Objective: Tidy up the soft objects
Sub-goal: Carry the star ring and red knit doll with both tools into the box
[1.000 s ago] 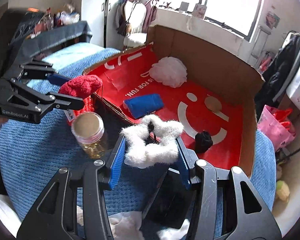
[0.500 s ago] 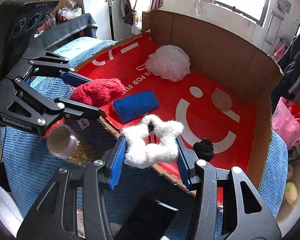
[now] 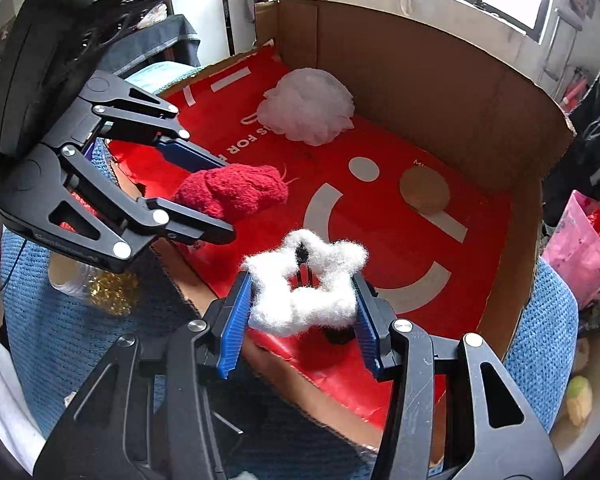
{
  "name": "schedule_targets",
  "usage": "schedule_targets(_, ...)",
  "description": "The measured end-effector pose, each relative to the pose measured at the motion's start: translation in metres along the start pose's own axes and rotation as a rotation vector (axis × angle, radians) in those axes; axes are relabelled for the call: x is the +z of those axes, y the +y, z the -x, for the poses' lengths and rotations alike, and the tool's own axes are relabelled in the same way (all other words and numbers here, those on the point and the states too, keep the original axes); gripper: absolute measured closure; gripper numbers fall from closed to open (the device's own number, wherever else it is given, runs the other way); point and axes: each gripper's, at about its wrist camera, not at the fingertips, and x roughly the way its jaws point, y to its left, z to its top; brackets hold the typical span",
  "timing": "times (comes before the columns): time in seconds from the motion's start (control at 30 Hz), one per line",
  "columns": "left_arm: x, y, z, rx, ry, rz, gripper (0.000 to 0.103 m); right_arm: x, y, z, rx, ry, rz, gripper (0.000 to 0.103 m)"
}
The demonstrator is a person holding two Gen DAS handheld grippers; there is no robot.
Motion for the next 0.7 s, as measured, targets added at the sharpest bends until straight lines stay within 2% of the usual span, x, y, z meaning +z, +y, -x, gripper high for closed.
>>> schedule_targets(0.33, 0.013, 0.001, -0.025, 0.016, 0.059, -0.02, 0.058, 0.011, -0.008, -0.025, 0.093, 0.056, 0.086, 0.057)
schedule_targets(0.53, 0.014, 0.004, -0.03, 0.033, 0.084, -0.033, 0.058, 0.021, -0.013, -0.034, 0.091, 0.082, 0.138, 0.057)
schedule_targets(0.7, 0.022, 0.009, -0.034, 0.064, 0.092, -0.041, 0.058, 0.03, -0.028, -0.04, 0.082, 0.093, 0.1, 0.057)
